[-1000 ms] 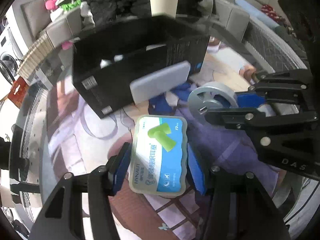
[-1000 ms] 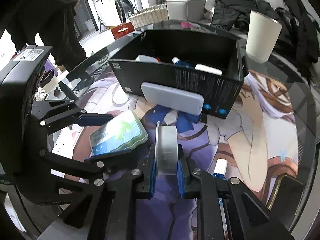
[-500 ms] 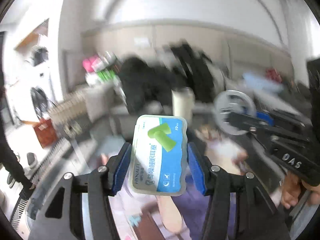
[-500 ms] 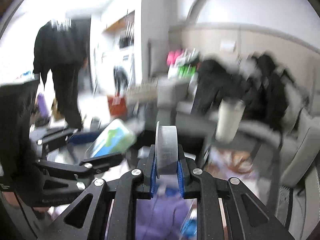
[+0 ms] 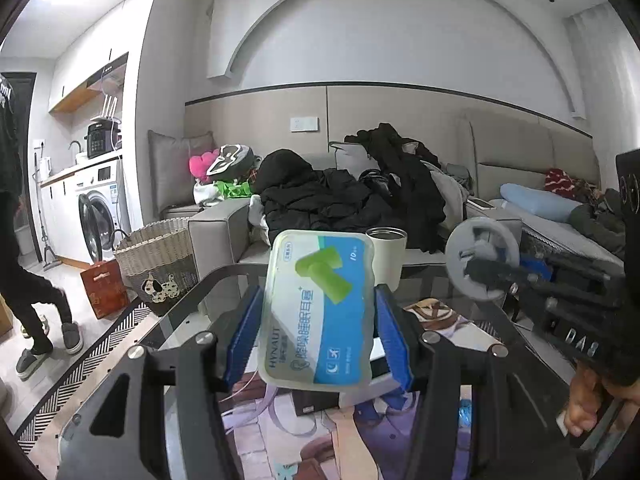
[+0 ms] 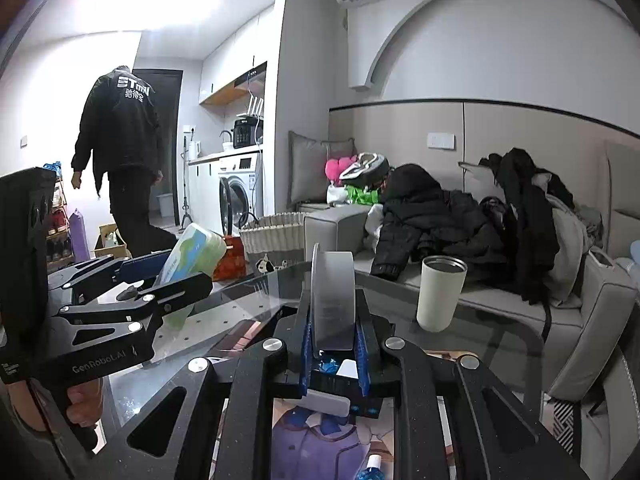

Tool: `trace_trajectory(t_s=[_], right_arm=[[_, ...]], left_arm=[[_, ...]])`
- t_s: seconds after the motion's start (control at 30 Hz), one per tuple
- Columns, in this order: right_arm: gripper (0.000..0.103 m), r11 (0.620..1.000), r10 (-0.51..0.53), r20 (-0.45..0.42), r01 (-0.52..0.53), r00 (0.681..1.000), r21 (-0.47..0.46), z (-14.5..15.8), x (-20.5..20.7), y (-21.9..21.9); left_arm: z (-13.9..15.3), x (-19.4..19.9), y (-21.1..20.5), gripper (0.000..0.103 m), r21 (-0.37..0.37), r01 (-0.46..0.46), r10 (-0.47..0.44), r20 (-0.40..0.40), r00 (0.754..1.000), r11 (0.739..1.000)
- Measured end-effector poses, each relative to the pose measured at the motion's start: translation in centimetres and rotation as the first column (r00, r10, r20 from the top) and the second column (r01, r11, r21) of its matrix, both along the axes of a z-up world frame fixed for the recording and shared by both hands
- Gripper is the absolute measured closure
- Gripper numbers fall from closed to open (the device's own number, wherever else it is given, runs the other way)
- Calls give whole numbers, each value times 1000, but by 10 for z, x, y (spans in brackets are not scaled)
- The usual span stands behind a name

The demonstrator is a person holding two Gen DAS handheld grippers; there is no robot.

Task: Organize rigid objects
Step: 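Lift the wipes pack with the left gripper while the right carries the hub over the box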

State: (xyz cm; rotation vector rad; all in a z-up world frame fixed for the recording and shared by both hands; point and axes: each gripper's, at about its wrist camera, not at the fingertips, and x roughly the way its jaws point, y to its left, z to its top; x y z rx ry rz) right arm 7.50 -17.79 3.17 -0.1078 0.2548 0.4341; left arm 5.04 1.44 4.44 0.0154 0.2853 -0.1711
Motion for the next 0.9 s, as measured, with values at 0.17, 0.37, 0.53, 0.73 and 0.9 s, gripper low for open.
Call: trace_trajectory(t_s=[0.17, 0.37, 0.53, 0.73, 0.9], right_arm=[[86, 1000, 22, -58, -23, 998, -4, -3, 38, 13], [86, 1000, -6, -37, 6, 999, 14, 1, 77, 32], [86, 998, -36, -42, 38, 998, 43, 9, 107, 41], [86, 998, -52, -104, 55, 993, 27, -1, 127, 44], [86, 997, -79, -184, 79, 980, -9, -14, 146, 41]], left_arm=[[-3, 37, -1, 48, -24, -36, 35, -27, 999, 999], [-8, 83, 5, 48, -86, -88, 84, -56, 995, 992], [-10, 101, 7, 48, -120, -115, 108, -66, 992, 986], [-22, 115, 4, 48, -93, -108, 96, -130, 987, 990], [-43, 144, -2, 48, -76, -98, 67, -336, 940, 992]])
